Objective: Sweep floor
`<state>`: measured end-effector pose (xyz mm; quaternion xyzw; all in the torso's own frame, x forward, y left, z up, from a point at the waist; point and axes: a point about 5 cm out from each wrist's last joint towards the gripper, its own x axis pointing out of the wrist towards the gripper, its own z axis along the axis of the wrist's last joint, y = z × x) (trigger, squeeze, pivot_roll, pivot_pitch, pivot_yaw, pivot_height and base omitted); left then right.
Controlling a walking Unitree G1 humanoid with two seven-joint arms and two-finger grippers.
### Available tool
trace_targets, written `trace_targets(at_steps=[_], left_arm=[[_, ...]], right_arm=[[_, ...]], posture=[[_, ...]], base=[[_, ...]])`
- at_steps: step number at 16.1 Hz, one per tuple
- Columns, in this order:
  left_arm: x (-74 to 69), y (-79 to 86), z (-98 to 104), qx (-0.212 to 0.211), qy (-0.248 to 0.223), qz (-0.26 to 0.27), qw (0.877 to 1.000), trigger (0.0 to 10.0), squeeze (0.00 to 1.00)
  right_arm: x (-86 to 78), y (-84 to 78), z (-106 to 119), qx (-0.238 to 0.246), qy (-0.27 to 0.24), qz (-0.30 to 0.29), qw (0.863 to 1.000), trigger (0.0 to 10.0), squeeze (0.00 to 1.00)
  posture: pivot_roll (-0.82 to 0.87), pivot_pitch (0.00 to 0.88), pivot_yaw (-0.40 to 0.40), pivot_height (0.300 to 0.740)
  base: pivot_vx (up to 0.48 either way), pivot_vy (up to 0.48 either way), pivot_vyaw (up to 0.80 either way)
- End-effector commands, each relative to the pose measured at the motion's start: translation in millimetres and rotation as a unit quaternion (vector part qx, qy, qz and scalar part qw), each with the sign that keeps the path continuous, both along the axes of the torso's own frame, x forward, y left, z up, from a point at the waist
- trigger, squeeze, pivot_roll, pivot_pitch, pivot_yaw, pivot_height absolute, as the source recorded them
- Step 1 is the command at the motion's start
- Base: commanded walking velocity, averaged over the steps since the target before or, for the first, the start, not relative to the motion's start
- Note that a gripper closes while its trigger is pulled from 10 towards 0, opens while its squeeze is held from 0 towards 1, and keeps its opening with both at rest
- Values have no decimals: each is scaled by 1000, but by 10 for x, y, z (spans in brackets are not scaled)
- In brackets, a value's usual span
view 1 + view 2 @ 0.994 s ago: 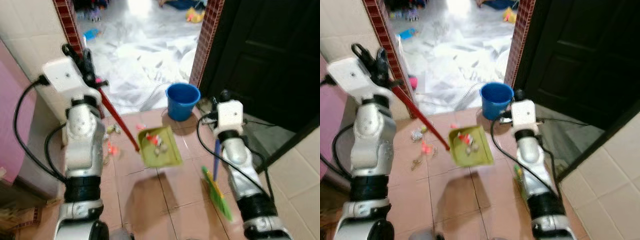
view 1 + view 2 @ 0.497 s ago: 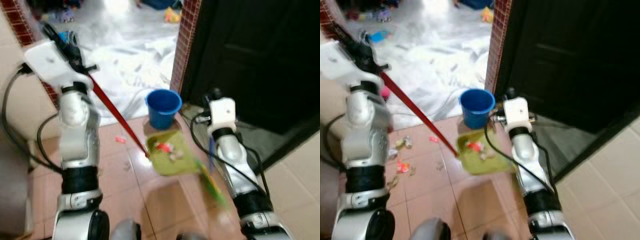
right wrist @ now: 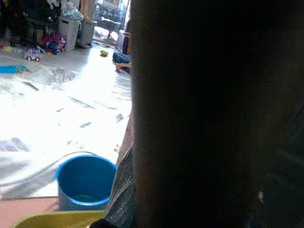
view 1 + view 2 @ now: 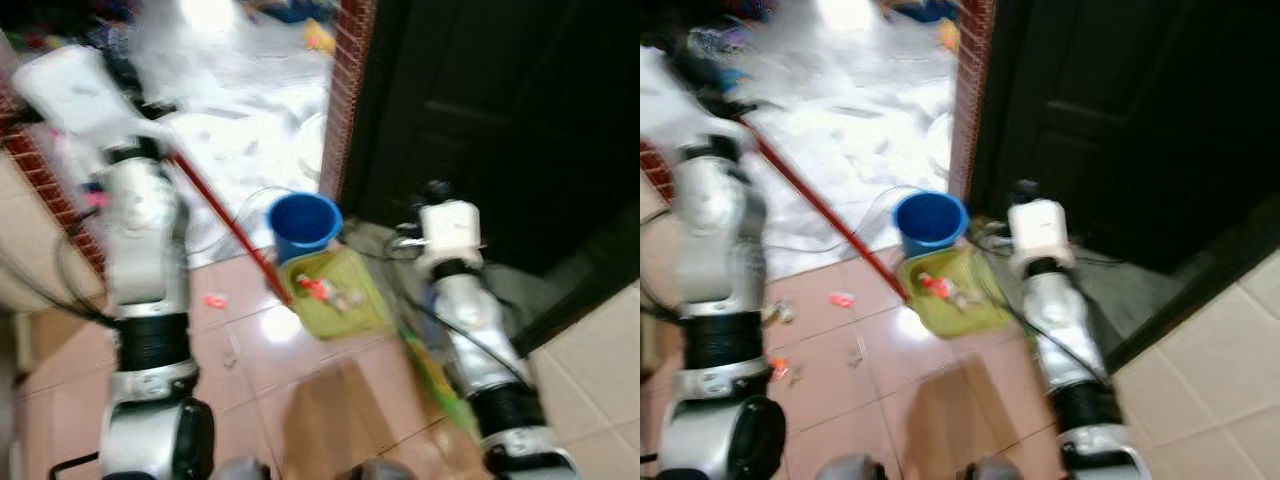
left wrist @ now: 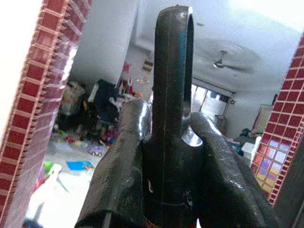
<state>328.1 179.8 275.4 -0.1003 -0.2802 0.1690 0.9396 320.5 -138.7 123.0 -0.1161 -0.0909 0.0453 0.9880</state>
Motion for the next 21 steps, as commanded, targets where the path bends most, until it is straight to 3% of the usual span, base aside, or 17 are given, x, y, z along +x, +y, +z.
trace_targets(at_steps=[1, 7, 9, 21], left_arm=[[-40, -111, 254, 40, -53, 8, 998, 10000, 0], [-15, -248, 299, 43, -58, 1, 997, 10000, 0], [-31, -231, 341, 71, -66, 31, 995, 10000, 0], [-48, -98, 308, 92, -53, 118, 987, 10000, 0]], right_arm=[[32, -96, 137, -12, -29, -11, 999, 10000, 0], [17, -70, 116, -17, -28, -1, 999, 10000, 0], [18, -62, 117, -18, -29, 1, 999, 10000, 0], [15, -57, 100, -19, -28, 1, 999, 10000, 0]], posture=[[25, 0, 1, 740], [24, 0, 5, 740], [24, 0, 5, 740], [29, 0, 4, 740]], base=[[450, 0, 0], [448, 0, -168], [450, 0, 0], [442, 0, 0]])
